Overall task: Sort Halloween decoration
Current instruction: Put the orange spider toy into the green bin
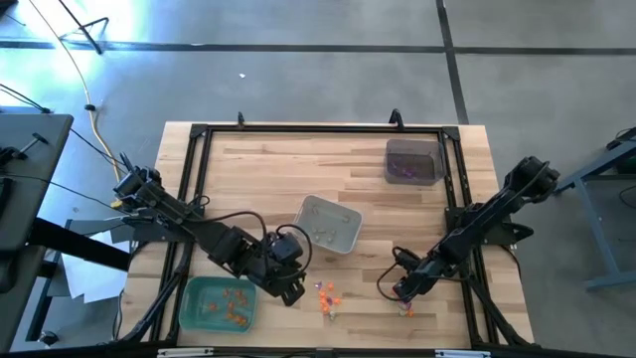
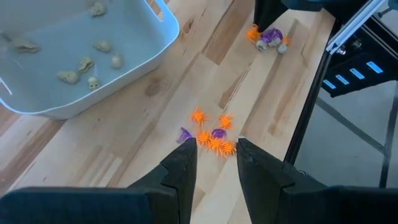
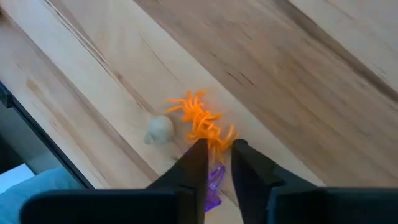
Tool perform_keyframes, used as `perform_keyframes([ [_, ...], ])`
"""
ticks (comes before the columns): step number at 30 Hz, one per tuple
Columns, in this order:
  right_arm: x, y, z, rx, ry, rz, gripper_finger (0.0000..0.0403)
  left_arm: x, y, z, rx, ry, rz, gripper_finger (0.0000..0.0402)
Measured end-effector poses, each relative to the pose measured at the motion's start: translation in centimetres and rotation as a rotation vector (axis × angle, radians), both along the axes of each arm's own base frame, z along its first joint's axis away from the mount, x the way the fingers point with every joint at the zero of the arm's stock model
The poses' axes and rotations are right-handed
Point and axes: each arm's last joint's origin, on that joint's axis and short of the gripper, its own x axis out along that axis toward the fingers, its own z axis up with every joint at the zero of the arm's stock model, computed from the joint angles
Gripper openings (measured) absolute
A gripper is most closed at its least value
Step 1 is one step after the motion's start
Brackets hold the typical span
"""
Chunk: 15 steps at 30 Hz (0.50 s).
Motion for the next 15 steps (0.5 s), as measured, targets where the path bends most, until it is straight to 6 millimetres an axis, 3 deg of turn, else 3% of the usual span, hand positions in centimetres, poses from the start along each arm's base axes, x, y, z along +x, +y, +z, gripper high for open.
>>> perform_keyframes([
  [7, 0.08, 0.03, -0.02, -0.001, -0.013, -0.005, 0.0007, 0.01, 0.01, 0.00, 0.001, 0.000, 0.001, 0.0099],
  [15, 0.08, 0.02, 0.04, 0.000, -0.018, -0.004, 0.0001, 0.00, 0.01, 0.00, 0.003, 0.000, -0.002, 0.0099],
])
